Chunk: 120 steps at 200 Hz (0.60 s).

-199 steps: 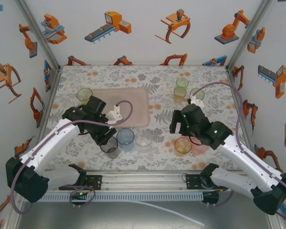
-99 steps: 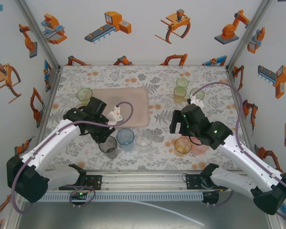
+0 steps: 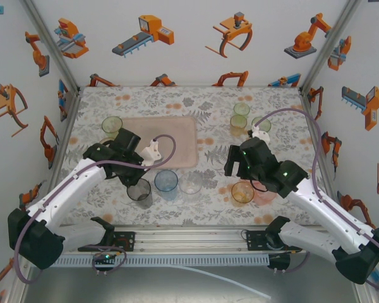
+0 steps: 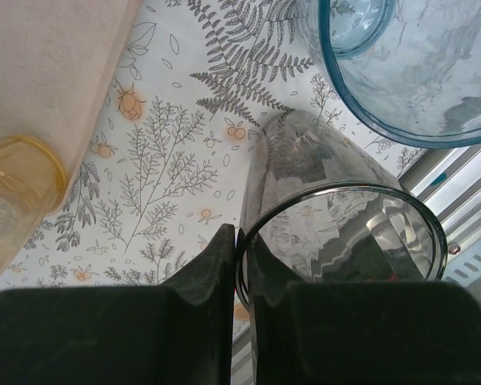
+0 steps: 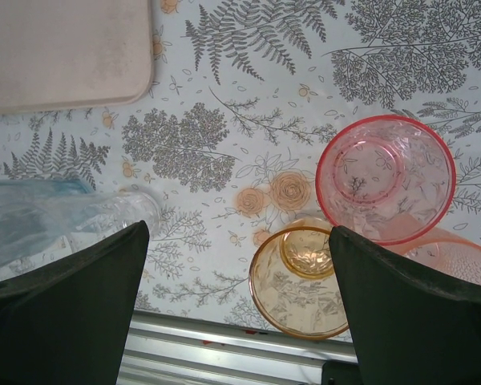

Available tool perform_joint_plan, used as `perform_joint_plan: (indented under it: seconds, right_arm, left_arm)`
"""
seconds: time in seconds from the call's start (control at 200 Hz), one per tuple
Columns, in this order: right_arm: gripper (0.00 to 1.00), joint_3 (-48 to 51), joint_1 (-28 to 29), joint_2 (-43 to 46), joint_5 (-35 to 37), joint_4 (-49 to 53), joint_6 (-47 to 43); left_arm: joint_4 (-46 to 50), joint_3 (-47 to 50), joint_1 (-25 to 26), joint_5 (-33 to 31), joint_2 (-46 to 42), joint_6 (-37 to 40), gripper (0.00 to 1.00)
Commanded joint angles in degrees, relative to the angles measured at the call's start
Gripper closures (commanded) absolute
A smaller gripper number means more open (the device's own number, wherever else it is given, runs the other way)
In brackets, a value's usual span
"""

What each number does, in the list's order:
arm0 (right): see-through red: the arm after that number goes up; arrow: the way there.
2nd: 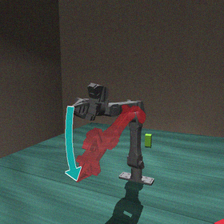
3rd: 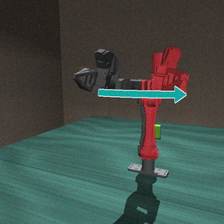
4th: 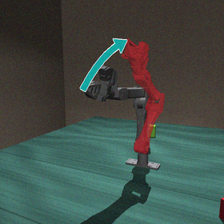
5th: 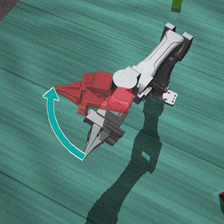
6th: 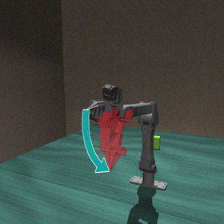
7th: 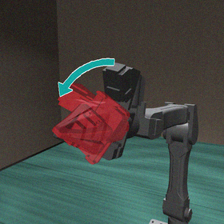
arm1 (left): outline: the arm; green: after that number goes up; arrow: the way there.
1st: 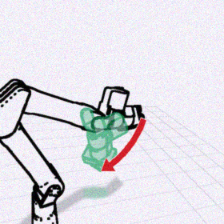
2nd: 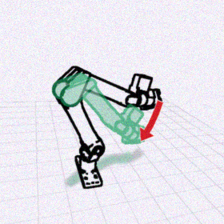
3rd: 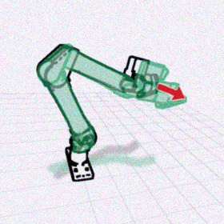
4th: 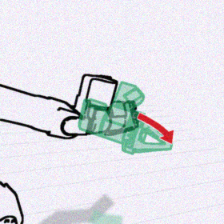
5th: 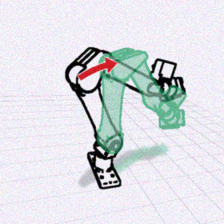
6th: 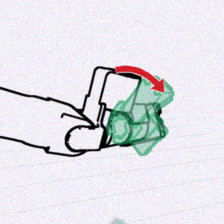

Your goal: Place the glasses into the tray

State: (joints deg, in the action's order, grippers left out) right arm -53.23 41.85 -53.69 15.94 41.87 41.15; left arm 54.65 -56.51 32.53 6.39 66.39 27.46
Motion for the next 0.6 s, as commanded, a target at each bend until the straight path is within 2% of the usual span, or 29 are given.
perform_joint_plan:
  seconds: [0.0, 0.28, 0.596]
  right_arm:
    - [0.17, -0.76, 0.34, -0.27, 0.19, -1.16, -0.39]
    - [0.17, -0.75, 0.35, -0.28, 0.05, -1.44, -0.45]
    - [0.17, -0.73, 0.34, -0.54, -0.12, -1.7, -0.45]
  left_arm:
    - [1.09, -0.78, -0.18, -0.72, -1.18, -0.6, 0.85]
    - [1.72, -1.97, -0.24, -1.74, -1.33, -1.12, 0.91]
    - [3.4, -4.78, -0.41, -2.56, -0.51, -1.44, 0.91]
